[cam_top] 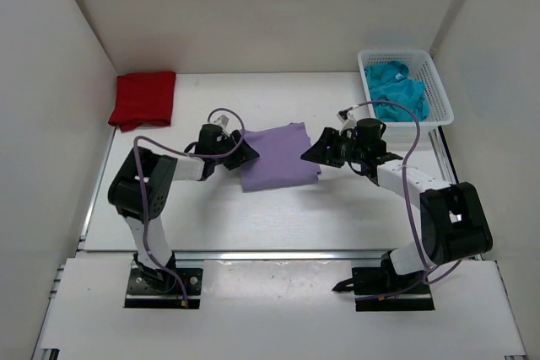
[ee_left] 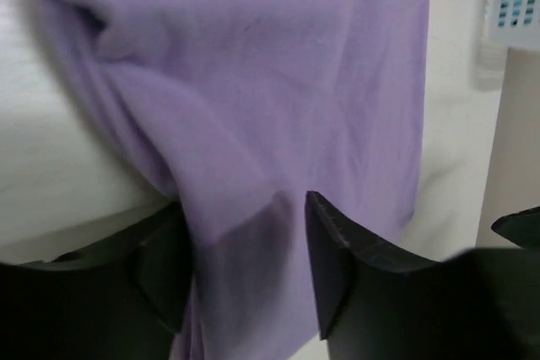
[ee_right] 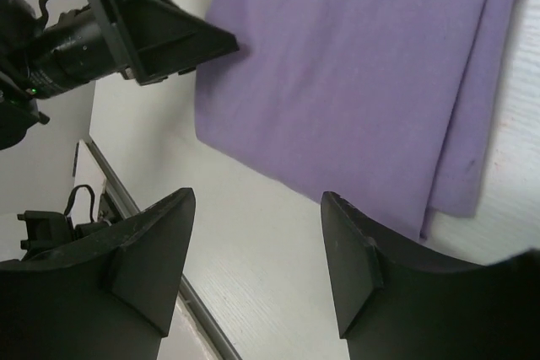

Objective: Fold and stack the t-shirts
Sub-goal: Put the neatly folded tshirt into the corner of the board with the left arm, then grab crumpled tshirt from bin with the right arm, then move the tshirt to the center of the board, then flatten out the tshirt

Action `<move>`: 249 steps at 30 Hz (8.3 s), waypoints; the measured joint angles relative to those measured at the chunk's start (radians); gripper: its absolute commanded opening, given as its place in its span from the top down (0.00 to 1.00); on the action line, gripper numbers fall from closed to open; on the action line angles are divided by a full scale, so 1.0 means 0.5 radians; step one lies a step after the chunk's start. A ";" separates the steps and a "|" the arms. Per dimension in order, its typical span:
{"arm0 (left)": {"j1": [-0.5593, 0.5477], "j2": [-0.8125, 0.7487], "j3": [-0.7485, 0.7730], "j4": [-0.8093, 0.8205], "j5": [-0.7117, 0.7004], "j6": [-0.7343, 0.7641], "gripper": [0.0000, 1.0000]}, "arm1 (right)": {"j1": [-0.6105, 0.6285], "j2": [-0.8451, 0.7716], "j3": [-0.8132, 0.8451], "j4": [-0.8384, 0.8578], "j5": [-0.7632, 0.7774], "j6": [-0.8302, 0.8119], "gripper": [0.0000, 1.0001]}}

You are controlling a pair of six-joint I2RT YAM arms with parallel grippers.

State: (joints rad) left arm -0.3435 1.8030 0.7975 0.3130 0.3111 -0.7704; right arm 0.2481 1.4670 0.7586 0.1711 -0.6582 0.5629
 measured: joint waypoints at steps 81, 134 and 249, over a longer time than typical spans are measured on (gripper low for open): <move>-0.649 -0.974 -0.716 -0.155 -0.098 0.076 0.67 | -0.955 1.827 2.622 -1.306 0.873 -0.529 0.38; 0.124 -1.409 -0.755 -0.335 -0.033 -0.067 0.53 | -0.448 0.748 1.072 -0.169 -0.295 0.182 1.00; 0.497 0.236 1.404 -1.255 -0.093 0.275 0.50 | -0.249 0.564 0.840 -0.689 0.469 -0.128 0.64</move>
State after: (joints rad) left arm -0.0952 1.9209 1.4994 -0.3145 0.2646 -0.6327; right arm 0.1234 1.7489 1.1786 -0.1734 -0.4236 0.4988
